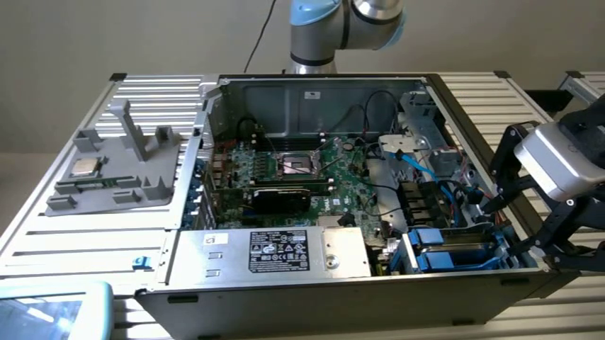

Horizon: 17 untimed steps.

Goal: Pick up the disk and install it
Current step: 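Insert the first disk wire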

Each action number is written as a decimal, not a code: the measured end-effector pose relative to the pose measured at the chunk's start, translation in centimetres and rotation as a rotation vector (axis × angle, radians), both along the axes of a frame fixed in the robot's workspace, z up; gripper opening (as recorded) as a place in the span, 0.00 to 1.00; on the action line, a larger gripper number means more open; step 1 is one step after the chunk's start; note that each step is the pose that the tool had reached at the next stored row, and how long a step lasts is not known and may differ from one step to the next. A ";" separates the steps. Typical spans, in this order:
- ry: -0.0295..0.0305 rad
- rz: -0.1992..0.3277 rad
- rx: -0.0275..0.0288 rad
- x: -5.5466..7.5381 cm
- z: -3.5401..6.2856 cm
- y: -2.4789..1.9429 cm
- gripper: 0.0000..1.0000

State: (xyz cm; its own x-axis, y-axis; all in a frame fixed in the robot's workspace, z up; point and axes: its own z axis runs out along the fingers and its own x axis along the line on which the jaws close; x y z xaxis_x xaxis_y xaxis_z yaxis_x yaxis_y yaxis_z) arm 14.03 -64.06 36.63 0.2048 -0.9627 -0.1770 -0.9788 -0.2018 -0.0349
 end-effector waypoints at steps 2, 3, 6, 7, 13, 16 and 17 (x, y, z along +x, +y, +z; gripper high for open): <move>-0.0001 0.000 -0.0003 0.0 -0.01 0.06 0.53; 0.0000 0.000 -0.0002 -0.1 -0.04 0.16 0.53; 0.0015 0.002 -0.0001 -0.1 -0.24 0.23 0.53; 0.0046 0.002 -0.0002 -0.1 -0.34 0.23 0.53; 0.0207 0.010 0.0013 -0.1 -0.84 0.28 0.53; 0.0275 0.020 0.0044 0.0 -0.96 0.34 0.53; 0.0287 0.022 0.0050 0.2 -1.00 0.35 0.53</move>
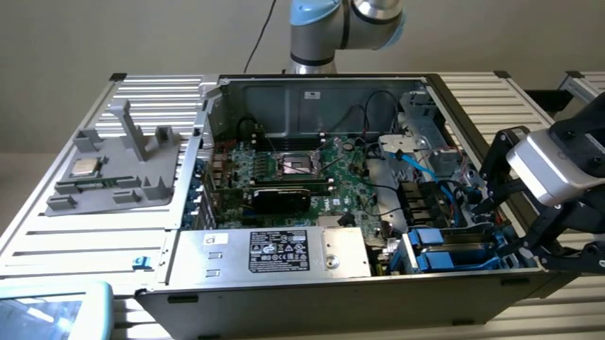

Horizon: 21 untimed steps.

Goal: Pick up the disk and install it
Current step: 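Insert the first disk wire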

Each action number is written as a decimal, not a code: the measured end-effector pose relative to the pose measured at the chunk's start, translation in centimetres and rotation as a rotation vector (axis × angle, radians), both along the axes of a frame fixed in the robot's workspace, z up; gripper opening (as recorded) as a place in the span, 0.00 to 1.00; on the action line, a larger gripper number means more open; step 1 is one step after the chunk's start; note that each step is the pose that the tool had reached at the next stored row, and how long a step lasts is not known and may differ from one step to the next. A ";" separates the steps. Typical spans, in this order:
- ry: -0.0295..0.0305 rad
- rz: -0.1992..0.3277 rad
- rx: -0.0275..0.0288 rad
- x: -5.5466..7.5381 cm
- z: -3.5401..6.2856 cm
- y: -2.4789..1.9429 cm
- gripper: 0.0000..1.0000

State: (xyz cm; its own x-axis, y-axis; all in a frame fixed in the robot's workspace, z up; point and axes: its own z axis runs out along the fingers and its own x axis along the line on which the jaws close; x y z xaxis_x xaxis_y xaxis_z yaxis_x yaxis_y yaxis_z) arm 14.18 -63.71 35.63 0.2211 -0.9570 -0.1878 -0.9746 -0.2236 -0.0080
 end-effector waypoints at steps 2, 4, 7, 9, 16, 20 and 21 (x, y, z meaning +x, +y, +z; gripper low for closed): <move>0.0009 0.005 0.0004 0.1 -0.12 0.15 0.53; 0.0014 0.009 0.0024 0.1 -0.26 0.35 0.53; 0.0053 0.013 0.0032 0.2 -0.46 0.60 0.53; 0.0097 0.014 0.0033 0.4 -0.59 0.69 0.53; 0.0318 0.017 0.0037 1.1 -0.98 0.74 0.53; 0.0456 0.017 0.0053 1.3 -1.24 0.76 0.53; 0.0462 0.018 0.0058 1.3 -1.26 0.78 0.53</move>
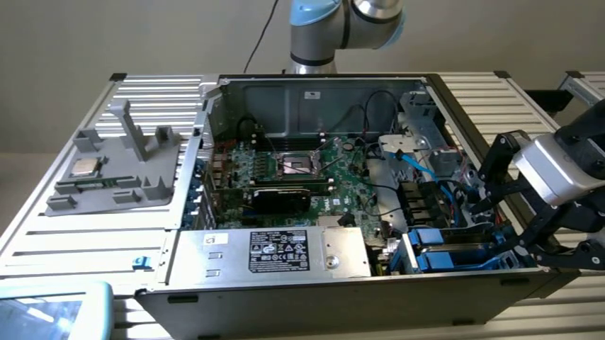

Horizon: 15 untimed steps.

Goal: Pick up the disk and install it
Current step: 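Insert the first disk wire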

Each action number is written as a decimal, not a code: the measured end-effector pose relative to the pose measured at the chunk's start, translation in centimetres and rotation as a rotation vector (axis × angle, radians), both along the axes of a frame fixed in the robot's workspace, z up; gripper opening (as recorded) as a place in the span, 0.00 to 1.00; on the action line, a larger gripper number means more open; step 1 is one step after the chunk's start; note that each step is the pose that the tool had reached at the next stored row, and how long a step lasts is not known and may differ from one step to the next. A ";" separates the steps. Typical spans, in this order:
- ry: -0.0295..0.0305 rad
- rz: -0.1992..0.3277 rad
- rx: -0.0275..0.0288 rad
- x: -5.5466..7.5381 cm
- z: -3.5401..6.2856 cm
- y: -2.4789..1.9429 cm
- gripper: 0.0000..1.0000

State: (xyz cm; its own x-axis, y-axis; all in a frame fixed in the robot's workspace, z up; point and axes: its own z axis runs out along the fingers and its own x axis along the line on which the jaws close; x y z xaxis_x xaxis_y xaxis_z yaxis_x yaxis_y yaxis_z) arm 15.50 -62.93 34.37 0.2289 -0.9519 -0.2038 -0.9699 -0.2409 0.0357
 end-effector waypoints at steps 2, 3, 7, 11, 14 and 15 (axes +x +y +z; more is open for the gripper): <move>0.0002 0.001 0.0021 0.0 -0.08 0.00 0.53; 0.0002 0.001 0.0038 0.0 -0.10 0.01 0.53; -0.0046 0.001 0.0105 0.0 -0.19 0.02 0.53; -0.0138 0.001 0.0112 0.0 -0.25 0.01 0.53; -0.0140 0.001 0.0115 0.0 -0.26 0.01 0.53; -0.0142 0.001 0.0116 0.0 -0.26 0.02 0.53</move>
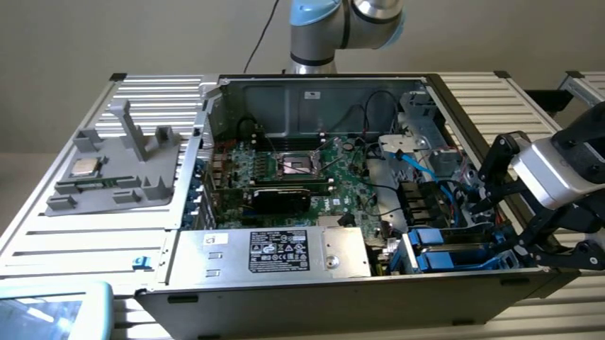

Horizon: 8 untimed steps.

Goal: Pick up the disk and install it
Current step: 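Insert the first disk wire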

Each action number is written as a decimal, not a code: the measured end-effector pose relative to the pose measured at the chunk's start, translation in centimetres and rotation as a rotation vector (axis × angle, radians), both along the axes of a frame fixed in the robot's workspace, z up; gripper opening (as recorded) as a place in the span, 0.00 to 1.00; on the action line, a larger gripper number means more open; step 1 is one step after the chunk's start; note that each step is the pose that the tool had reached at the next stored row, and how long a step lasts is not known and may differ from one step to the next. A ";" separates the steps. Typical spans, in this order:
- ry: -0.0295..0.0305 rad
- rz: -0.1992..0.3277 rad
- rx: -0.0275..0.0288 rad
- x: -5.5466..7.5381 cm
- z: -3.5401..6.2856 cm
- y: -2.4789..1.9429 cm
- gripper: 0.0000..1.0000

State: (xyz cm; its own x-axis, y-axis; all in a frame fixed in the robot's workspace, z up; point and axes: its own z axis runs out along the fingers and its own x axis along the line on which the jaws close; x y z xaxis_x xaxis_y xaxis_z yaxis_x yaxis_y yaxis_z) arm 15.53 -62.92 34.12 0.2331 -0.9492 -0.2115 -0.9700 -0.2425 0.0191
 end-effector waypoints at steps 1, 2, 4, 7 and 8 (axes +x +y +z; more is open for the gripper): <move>0.0000 0.000 0.0001 0.0 0.00 0.00 0.53; 0.0000 0.000 0.0001 0.0 0.00 0.00 0.53; 0.0000 0.000 0.0001 0.0 0.00 0.00 0.51; 0.0000 0.000 0.0000 0.0 0.00 0.00 0.43; 0.0000 0.000 0.0000 0.0 0.00 0.00 0.43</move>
